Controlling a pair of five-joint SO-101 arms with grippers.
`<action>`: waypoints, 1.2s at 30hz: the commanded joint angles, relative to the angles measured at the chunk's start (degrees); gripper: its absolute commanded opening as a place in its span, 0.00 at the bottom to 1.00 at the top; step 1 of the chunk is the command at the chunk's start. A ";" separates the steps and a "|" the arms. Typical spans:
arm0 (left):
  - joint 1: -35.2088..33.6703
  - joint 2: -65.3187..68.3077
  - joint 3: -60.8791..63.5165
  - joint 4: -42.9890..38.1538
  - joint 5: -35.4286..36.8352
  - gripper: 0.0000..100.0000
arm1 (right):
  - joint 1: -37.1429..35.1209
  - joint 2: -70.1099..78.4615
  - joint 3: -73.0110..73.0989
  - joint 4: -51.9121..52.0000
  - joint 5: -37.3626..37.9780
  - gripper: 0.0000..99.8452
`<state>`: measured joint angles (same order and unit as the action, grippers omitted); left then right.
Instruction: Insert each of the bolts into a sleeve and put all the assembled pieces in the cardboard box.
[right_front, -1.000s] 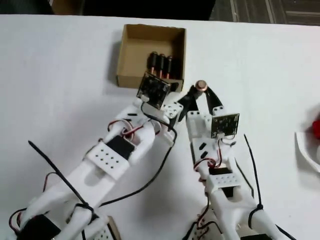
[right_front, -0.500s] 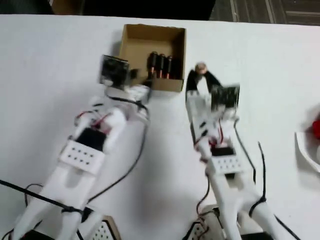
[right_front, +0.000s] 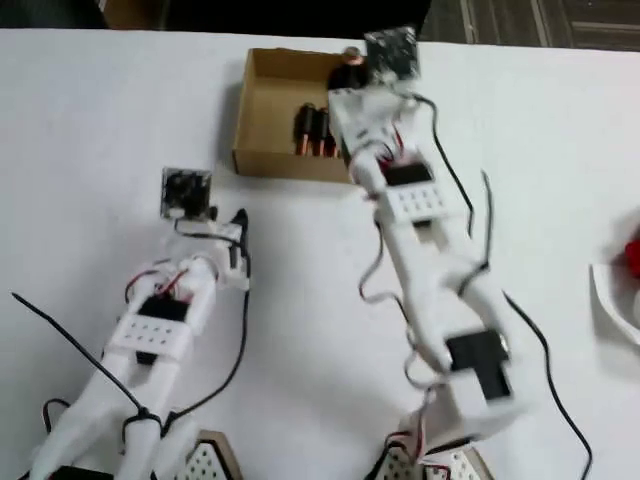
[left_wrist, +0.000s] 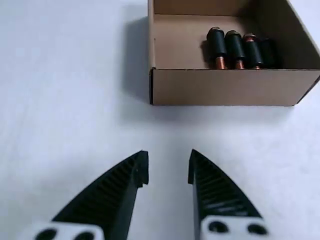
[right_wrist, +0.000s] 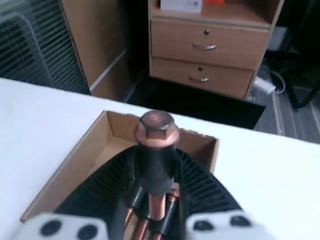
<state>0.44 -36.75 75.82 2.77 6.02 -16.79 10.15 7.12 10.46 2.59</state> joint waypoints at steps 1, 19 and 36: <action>-1.41 -1.41 1.10 -3.78 0.44 0.15 | -2.24 8.66 -19.08 11.30 -0.53 0.02; -1.58 -1.32 1.36 -3.87 0.44 0.15 | -4.88 46.55 -76.84 38.37 -9.14 0.02; -1.58 -1.32 1.36 -3.87 0.44 0.15 | -5.93 55.52 -82.55 36.70 -13.71 0.02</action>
<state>-0.70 -36.75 77.32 0.13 6.02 -22.07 67.03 -71.38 48.79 -10.86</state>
